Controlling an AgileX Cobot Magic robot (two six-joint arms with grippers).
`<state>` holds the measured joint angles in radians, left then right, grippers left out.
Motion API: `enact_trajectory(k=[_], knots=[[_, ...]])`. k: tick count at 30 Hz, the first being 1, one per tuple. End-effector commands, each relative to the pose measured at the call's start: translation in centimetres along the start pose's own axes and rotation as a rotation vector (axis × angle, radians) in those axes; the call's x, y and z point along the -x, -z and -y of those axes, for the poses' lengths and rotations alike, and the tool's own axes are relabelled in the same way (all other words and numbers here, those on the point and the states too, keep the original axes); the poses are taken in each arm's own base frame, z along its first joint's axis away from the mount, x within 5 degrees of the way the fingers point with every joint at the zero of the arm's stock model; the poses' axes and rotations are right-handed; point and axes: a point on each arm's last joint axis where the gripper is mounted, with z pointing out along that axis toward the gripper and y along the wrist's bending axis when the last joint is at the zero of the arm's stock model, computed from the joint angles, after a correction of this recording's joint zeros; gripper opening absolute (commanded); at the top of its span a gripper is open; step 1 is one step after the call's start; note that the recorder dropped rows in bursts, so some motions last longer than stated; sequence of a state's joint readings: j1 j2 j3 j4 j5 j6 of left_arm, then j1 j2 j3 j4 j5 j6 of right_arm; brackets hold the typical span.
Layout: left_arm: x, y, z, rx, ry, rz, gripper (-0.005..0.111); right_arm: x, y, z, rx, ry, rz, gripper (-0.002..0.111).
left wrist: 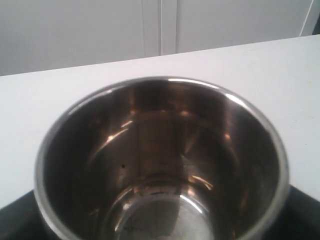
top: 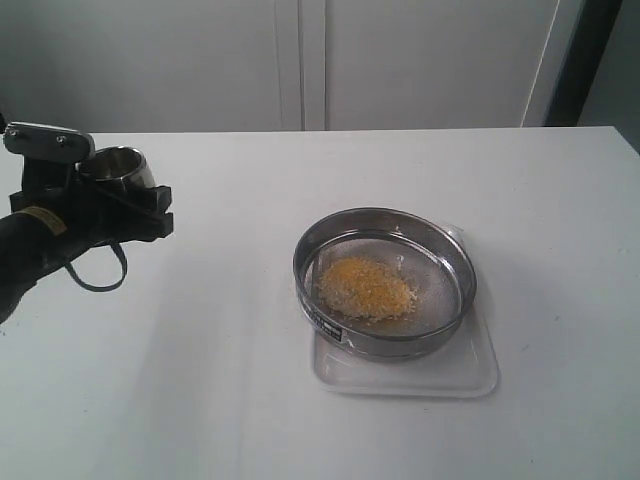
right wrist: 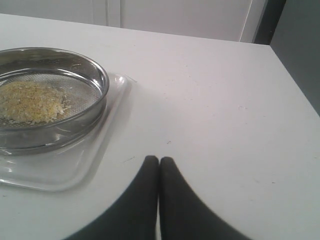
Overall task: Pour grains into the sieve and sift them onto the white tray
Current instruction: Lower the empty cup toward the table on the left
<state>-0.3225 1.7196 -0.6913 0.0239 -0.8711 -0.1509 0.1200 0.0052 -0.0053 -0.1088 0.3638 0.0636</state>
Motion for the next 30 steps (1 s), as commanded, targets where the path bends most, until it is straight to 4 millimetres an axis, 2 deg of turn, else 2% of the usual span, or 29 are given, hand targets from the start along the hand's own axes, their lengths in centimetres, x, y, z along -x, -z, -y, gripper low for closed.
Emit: enact_trajectory(k=[1,8,17,30], knots=[[-0.2,-2.1,0.0,0.004,0.012,0.012,0.000,0.0,0.0,0.0,0.003,-0.004,0.014,0.000],[-1.6,-4.8,0.0,0.006,0.006,-0.019,0.000,0.0,0.0,0.0,0.003,-0.004,0.014,0.000],[-3.3,-7.7,-1.8,0.050,0.023,-0.037,0.000,0.0,0.0,0.0,0.003,-0.004,0.014,0.000],[-5.5,-9.9,-2.0,0.044,0.052,-0.030,0.000,0.0,0.0,0.0,0.003,-0.004,0.014,0.000]])
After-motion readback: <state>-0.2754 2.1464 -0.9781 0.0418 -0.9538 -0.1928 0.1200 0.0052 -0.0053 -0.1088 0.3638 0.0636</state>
